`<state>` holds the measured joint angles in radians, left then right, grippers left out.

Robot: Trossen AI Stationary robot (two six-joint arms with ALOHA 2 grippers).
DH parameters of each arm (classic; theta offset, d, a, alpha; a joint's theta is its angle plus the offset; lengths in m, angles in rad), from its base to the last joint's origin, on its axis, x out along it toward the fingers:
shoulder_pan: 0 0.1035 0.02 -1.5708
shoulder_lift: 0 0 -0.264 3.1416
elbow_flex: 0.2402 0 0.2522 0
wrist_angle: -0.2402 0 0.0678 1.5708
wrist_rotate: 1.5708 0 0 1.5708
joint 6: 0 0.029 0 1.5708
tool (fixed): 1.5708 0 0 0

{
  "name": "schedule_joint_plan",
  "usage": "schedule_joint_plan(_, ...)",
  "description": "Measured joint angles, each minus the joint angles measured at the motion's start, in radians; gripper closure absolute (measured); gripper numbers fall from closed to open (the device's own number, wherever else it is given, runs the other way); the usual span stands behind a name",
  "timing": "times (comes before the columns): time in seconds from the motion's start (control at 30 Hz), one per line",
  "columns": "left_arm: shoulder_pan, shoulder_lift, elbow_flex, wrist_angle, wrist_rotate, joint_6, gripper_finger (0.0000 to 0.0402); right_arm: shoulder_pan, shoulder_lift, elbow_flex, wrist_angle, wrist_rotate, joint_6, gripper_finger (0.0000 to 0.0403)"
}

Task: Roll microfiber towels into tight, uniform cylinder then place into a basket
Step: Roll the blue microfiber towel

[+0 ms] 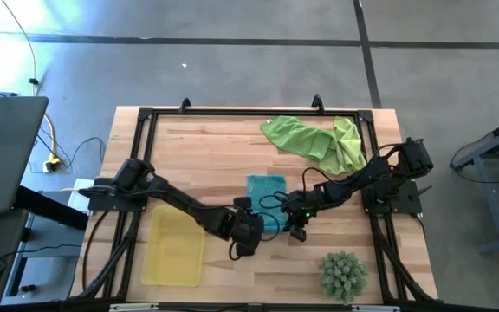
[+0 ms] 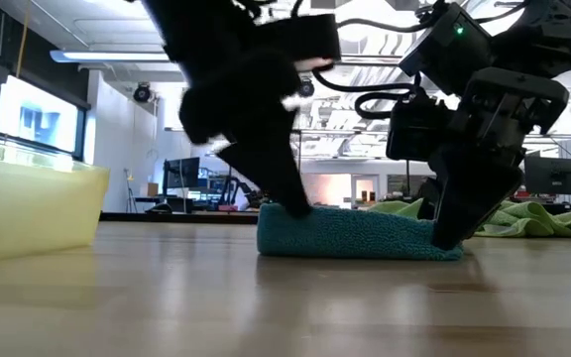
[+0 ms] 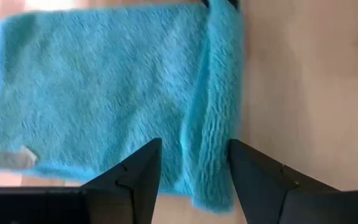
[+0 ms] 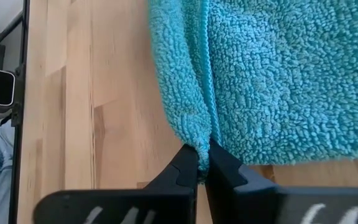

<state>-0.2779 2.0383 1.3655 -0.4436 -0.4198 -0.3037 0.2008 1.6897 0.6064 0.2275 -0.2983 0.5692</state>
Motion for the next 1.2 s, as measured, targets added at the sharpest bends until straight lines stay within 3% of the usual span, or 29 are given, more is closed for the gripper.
schedule_joint_plan(0.3, 0.003, 0.029, -0.002, -0.005, 0.023, -0.034, 0.0244, 0.000, 0.000, 0.000, 0.000, 0.001, -0.008, 0.0400)
schedule_joint_plan(0.43, 0.003, 0.040, -0.002, -0.002, 0.061, -0.072, 0.0287, 0.000, 0.000, 0.000, 0.000, 0.001, -0.009, 0.0400)
schedule_joint_plan(0.7, 0.019, 0.039, -0.001, 0.015, 0.245, -0.209, 0.0393, 0.002, 0.000, 0.000, 0.002, 0.001, -0.012, 0.0400)
schedule_joint_plan(0.87, 0.046, 0.039, -0.001, 0.036, 0.345, -0.295, 0.0388, 0.002, 0.000, 0.000, 0.001, -0.028, -0.012, 0.0400)
schedule_joint_plan(1.2, 0.088, 0.039, 0.000, 0.086, 0.582, -0.376, 0.0389, 0.003, 0.001, 0.000, 0.026, -0.182, -0.050, 0.0400)
